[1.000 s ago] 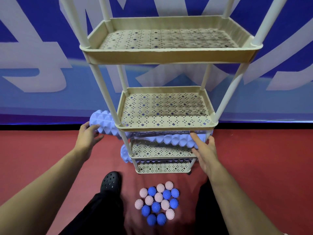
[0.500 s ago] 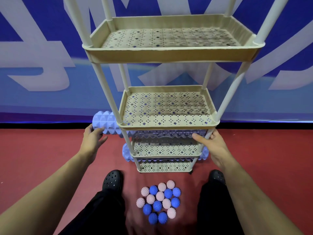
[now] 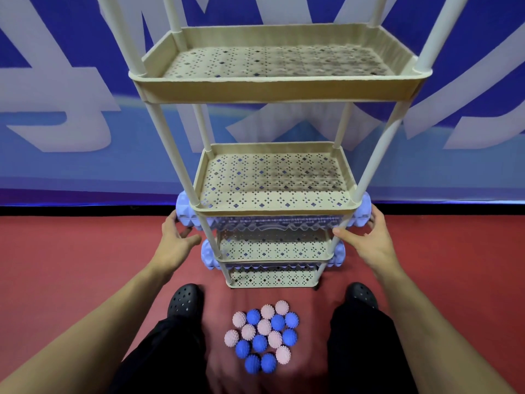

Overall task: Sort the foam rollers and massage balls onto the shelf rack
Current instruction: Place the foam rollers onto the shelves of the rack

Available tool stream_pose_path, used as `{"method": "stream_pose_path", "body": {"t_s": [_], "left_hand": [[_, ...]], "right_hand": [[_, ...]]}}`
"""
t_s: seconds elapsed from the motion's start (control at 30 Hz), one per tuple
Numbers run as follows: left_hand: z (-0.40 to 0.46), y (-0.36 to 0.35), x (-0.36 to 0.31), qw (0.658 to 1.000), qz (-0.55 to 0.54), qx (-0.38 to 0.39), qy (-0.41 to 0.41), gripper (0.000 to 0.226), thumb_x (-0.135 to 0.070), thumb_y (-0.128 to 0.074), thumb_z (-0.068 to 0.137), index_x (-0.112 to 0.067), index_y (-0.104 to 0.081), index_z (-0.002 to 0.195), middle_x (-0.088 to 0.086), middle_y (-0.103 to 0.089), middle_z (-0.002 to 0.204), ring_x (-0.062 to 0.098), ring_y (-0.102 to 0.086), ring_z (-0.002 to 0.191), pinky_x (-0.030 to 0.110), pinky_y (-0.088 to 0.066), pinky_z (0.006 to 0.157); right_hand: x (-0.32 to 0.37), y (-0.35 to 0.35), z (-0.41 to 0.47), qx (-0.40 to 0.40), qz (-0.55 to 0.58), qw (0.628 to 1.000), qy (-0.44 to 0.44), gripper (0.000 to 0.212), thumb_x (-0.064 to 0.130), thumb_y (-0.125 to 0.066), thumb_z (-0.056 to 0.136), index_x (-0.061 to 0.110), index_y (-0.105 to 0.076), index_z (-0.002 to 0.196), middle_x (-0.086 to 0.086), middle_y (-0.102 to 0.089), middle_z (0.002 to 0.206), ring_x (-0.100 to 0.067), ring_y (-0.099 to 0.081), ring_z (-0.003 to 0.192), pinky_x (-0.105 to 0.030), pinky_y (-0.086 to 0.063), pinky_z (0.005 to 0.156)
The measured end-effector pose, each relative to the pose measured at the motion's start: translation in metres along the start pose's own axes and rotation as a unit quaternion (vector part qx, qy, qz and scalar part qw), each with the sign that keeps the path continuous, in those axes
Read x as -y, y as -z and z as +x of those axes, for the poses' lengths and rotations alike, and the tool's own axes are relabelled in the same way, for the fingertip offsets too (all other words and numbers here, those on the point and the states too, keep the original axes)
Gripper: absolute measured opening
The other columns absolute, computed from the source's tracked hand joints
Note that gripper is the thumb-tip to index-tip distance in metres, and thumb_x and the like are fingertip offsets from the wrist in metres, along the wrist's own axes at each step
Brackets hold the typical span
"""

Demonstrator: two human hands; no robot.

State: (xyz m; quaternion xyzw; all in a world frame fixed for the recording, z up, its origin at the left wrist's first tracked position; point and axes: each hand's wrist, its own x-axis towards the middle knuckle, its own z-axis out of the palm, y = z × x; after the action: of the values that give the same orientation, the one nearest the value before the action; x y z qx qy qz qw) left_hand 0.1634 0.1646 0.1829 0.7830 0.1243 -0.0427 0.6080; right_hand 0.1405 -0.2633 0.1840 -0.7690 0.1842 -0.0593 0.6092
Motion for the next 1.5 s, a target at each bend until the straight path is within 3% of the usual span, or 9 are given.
{"method": "stream_pose_path", "body": {"t_s": [0.13, 0.27, 0.43, 0.57, 0.73, 0.9, 1.13, 1.37, 1.5], "left_hand": [[-0.004, 0.002, 0.009, 0.999, 0.035, -0.002, 0.033, 0.074, -0.001, -0.06, 0.089, -0.024, -0.027, 0.151, 0.001, -0.036, 0.153, 0.018, -0.05, 0.135, 0.038, -0.05, 0.101], [-0.007, 0.003, 0.008, 0.998, 0.046, 0.02, 0.038, 0.076, -0.007, -0.064, 0.088, -0.031, -0.028, 0.15, 0.0, -0.039, 0.153, 0.021, -0.043, 0.142, 0.052, -0.045, 0.11], [-0.022, 0.002, 0.008, 0.996, 0.079, 0.03, 0.017, 0.078, -0.015, -0.066, 0.092, -0.045, -0.024, 0.151, -0.005, -0.027, 0.161, 0.023, -0.035, 0.144, 0.053, -0.04, 0.113], [-0.045, -0.009, 0.016, 0.991, 0.133, 0.021, 0.001, 0.08, -0.013, -0.065, 0.096, -0.025, -0.018, 0.16, -0.001, -0.021, 0.163, 0.023, -0.033, 0.146, 0.038, -0.035, 0.112], [-0.089, -0.046, 0.01, 0.981, 0.17, 0.038, -0.084, 0.066, -0.022, -0.068, 0.095, -0.027, -0.036, 0.152, -0.006, -0.035, 0.153, 0.011, -0.036, 0.142, 0.03, -0.032, 0.114], [-0.131, -0.103, -0.019, 0.953, 0.257, 0.074, -0.142, 0.061, -0.052, -0.055, 0.098, -0.023, -0.044, 0.15, -0.008, -0.033, 0.161, 0.007, -0.028, 0.147, 0.025, -0.021, 0.116], [-0.202, -0.186, -0.085, 0.903, 0.32, 0.129, -0.255, 0.062, -0.056, -0.046, 0.1, -0.021, -0.043, 0.151, -0.002, -0.039, 0.159, 0.014, -0.034, 0.146, 0.033, -0.025, 0.121], [-0.263, -0.269, -0.099, 0.824, 0.415, 0.203, -0.328, 0.064, -0.058, -0.046, 0.099, -0.023, -0.041, 0.153, 0.002, -0.037, 0.16, 0.022, -0.033, 0.147, 0.039, -0.024, 0.122], [-0.28, -0.312, -0.097, 0.805, 0.427, 0.245, -0.33, 0.065, -0.06, -0.047, 0.097, -0.025, -0.041, 0.152, 0.002, -0.035, 0.161, 0.023, -0.033, 0.147, 0.046, -0.023, 0.122]], "right_hand": [[-0.007, -0.003, -0.002, 0.033, -0.053, 0.998, -0.03, 0.103, 0.024, -0.093, 0.069, 0.023, -0.031, 0.151, 0.009, -0.048, 0.142, -0.015, -0.051, 0.13, -0.031, -0.044, 0.096], [-0.01, -0.003, -0.001, 0.026, -0.087, 0.995, -0.041, 0.106, 0.026, -0.092, 0.071, 0.02, -0.027, 0.154, -0.001, -0.044, 0.151, -0.022, -0.046, 0.136, -0.043, -0.044, 0.109], [-0.01, -0.003, -0.007, 0.023, -0.101, 0.994, -0.043, 0.098, 0.03, -0.088, 0.077, 0.021, -0.029, 0.155, -0.005, -0.042, 0.154, -0.027, -0.044, 0.139, -0.05, -0.042, 0.111], [-0.01, 0.0, -0.019, 0.028, -0.162, 0.986, -0.019, 0.09, 0.037, -0.081, 0.083, 0.023, -0.029, 0.156, -0.008, -0.042, 0.152, -0.028, -0.046, 0.137, -0.045, -0.045, 0.106], [-0.001, 0.015, -0.048, 0.036, -0.252, 0.967, 0.009, 0.076, 0.044, -0.068, 0.091, 0.023, -0.033, 0.155, -0.003, -0.037, 0.156, -0.023, -0.043, 0.14, -0.039, -0.038, 0.107], [0.027, 0.049, -0.085, 0.03, -0.279, 0.958, 0.055, 0.066, 0.043, -0.06, 0.097, 0.02, -0.037, 0.154, 0.0, -0.035, 0.16, -0.019, -0.037, 0.145, -0.034, -0.032, 0.113], [0.025, 0.14, -0.167, 0.011, -0.409, 0.911, 0.057, 0.064, 0.05, -0.049, 0.101, 0.025, -0.031, 0.158, 0.003, -0.033, 0.162, -0.022, -0.03, 0.149, -0.041, -0.026, 0.121], [-0.043, 0.233, -0.228, -0.001, -0.486, 0.874, 0.001, 0.065, 0.059, -0.037, 0.101, 0.026, -0.03, 0.157, 0.002, -0.037, 0.16, -0.02, -0.027, 0.15, -0.041, -0.025, 0.121], [-0.094, 0.274, -0.251, 0.024, -0.511, 0.858, -0.05, 0.068, 0.061, -0.037, 0.1, 0.026, -0.028, 0.158, 0.001, -0.038, 0.158, -0.022, -0.032, 0.146, -0.039, -0.028, 0.117]]}}
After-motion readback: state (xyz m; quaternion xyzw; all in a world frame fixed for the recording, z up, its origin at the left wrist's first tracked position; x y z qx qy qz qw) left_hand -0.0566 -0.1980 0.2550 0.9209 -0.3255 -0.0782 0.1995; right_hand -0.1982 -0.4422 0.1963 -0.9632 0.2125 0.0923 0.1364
